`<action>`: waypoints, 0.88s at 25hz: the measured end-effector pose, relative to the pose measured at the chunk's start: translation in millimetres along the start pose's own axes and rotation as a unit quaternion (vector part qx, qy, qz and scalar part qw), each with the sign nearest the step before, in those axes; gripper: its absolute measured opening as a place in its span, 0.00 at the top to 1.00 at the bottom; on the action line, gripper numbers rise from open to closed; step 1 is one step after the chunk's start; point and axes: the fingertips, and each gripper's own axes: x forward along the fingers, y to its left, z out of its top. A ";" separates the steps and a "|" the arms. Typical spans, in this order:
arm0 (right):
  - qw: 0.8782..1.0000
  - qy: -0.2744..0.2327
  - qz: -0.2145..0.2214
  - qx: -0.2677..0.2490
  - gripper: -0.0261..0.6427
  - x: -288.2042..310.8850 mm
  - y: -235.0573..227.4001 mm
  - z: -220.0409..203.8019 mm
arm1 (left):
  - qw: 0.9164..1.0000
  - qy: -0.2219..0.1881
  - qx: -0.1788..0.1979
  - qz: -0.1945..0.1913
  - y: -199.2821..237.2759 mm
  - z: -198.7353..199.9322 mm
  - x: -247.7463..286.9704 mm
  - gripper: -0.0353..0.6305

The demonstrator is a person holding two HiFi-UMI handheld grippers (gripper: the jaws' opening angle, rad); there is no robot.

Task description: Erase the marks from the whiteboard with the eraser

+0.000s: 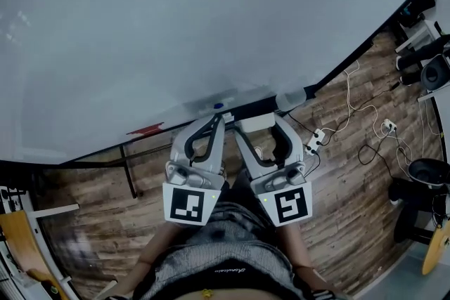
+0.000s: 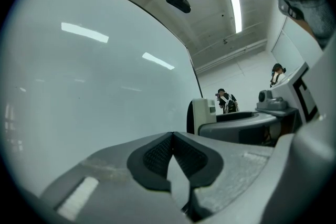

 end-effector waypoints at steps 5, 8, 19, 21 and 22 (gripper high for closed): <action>1.000 0.007 -0.020 0.008 0.60 1.1 37.3 -4.4 | 1.000 0.008 -0.009 0.006 13.4 -9.1 -32.4 0.94; 1.000 0.015 -0.011 0.015 0.60 4.9 59.9 -12.5 | 1.000 0.025 -0.013 0.013 22.0 -19.2 -46.2 0.94; 0.999 0.037 -0.004 0.020 0.60 16.2 73.7 -27.7 | 0.999 0.040 -0.026 0.022 33.1 -35.1 -56.3 0.94; 0.999 0.041 -0.001 0.019 0.60 17.3 74.3 -29.9 | 0.999 0.042 -0.026 0.021 33.4 -36.3 -56.0 0.94; 0.999 0.042 0.000 0.021 0.60 17.6 74.2 -30.2 | 0.999 0.042 -0.026 0.022 33.6 -36.3 -55.8 0.94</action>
